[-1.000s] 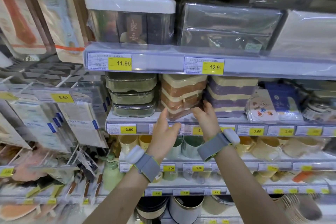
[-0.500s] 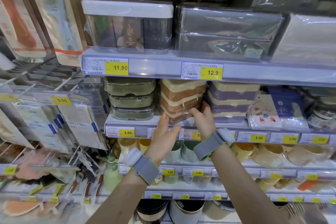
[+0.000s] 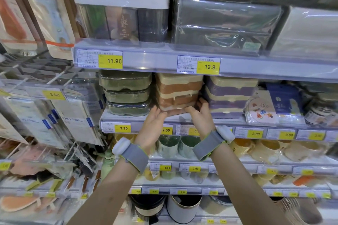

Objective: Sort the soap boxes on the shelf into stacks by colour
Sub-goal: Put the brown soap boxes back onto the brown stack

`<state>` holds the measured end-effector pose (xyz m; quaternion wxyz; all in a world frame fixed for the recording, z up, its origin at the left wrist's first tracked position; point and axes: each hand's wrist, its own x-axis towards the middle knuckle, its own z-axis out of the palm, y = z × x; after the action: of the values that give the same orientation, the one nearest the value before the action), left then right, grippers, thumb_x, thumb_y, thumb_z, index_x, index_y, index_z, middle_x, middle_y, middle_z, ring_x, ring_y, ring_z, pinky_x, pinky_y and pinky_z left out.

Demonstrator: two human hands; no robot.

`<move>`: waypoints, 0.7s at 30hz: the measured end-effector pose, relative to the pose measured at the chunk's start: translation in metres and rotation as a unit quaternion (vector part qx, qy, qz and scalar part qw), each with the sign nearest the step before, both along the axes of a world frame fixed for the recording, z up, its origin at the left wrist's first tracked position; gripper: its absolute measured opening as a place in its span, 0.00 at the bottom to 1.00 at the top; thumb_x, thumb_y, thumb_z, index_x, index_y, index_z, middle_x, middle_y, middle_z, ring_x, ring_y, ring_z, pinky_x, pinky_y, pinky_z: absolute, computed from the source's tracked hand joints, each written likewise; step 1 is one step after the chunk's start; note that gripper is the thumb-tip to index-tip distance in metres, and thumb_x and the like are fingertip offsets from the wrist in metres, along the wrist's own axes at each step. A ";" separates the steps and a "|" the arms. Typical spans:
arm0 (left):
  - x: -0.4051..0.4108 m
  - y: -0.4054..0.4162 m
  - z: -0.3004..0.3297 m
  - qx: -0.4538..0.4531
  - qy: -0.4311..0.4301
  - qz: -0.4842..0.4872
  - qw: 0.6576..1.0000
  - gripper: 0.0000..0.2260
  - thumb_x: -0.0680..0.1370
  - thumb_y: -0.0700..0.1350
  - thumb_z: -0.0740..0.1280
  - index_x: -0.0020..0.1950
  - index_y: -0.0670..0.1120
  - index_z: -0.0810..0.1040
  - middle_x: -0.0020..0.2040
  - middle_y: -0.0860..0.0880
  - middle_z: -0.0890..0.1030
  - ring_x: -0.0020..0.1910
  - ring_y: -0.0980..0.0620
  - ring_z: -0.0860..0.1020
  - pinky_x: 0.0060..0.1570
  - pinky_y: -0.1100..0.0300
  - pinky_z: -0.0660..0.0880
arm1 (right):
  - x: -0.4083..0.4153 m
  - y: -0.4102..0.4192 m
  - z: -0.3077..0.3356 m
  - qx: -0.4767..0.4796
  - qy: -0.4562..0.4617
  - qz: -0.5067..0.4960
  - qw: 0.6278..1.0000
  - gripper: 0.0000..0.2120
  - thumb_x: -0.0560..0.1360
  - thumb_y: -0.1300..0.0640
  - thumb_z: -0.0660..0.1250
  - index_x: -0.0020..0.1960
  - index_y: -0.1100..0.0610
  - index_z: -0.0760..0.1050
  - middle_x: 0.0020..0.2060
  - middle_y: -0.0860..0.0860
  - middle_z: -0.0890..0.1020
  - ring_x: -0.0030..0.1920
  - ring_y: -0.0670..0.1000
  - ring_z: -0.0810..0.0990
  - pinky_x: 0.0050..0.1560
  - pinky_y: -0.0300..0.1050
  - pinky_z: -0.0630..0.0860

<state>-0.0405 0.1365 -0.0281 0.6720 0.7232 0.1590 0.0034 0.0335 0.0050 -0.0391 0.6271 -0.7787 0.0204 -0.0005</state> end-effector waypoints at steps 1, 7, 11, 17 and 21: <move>0.002 0.002 -0.001 0.002 0.000 -0.004 1.000 0.27 0.84 0.47 0.57 0.81 0.46 0.53 0.80 0.51 0.61 0.77 0.53 0.60 0.73 0.58 0.56 | -0.001 -0.001 -0.001 -0.003 0.000 0.001 1.000 0.35 0.74 0.56 0.67 0.75 0.58 0.54 0.73 0.52 0.67 0.71 0.54 0.67 0.71 0.55 0.64; 0.007 0.005 -0.006 0.088 0.014 -0.039 0.995 0.37 0.76 0.61 0.59 0.81 0.51 0.52 0.80 0.53 0.61 0.78 0.53 0.60 0.78 0.50 0.54 | -0.008 -0.004 -0.005 0.016 -0.006 0.016 1.000 0.42 0.66 0.48 0.66 0.75 0.58 0.55 0.71 0.52 0.69 0.70 0.52 0.69 0.70 0.56 0.66; 0.014 0.012 -0.010 0.169 0.043 -0.055 0.983 0.44 0.65 0.67 0.56 0.80 0.55 0.53 0.80 0.52 0.61 0.79 0.50 0.56 0.77 0.44 0.54 | -0.012 -0.008 -0.009 0.033 -0.003 0.017 0.999 0.38 0.69 0.51 0.66 0.75 0.58 0.57 0.71 0.53 0.69 0.70 0.52 0.69 0.71 0.56 0.65; 0.017 0.016 -0.003 0.228 0.071 -0.072 0.969 0.38 0.68 0.66 0.55 0.78 0.60 0.56 0.77 0.50 0.65 0.78 0.46 0.56 0.74 0.45 0.55 | -0.015 -0.012 -0.012 0.039 -0.008 0.014 0.999 0.30 0.75 0.59 0.66 0.74 0.59 0.59 0.69 0.53 0.71 0.69 0.51 0.69 0.72 0.54 0.65; 0.022 0.018 -0.001 0.232 0.066 -0.068 0.968 0.37 0.68 0.64 0.56 0.78 0.58 0.59 0.76 0.53 0.67 0.77 0.48 0.58 0.73 0.47 0.55 | -0.018 -0.015 -0.011 0.058 -0.007 0.024 0.998 0.28 0.77 0.60 0.65 0.74 0.59 0.60 0.64 0.48 0.73 0.65 0.46 0.70 0.69 0.46 0.65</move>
<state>-0.0189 0.1550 -0.0294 0.4728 0.8669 0.1484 -0.0533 0.0154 -0.0099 -0.0498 0.6715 -0.7410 -0.0028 0.0103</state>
